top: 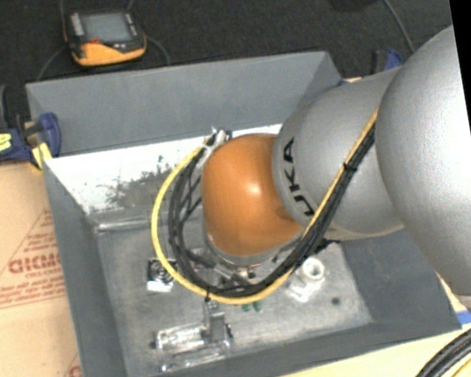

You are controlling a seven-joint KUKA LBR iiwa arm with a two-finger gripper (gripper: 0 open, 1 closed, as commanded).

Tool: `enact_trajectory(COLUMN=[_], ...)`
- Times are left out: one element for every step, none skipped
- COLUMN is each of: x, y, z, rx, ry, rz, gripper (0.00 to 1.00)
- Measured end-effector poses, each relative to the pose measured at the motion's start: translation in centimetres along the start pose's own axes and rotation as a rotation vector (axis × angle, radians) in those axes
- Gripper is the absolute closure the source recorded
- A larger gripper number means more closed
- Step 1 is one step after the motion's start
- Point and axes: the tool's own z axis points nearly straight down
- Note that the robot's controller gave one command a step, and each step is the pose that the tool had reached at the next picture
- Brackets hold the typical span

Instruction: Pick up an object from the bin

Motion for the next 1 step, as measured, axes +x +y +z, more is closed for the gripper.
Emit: enact_trajectory(x=[0.38], y=[0.67], z=[6.04], rx=[-0.002], ry=[-0.012], rz=[-0.110], gripper=[0.00])
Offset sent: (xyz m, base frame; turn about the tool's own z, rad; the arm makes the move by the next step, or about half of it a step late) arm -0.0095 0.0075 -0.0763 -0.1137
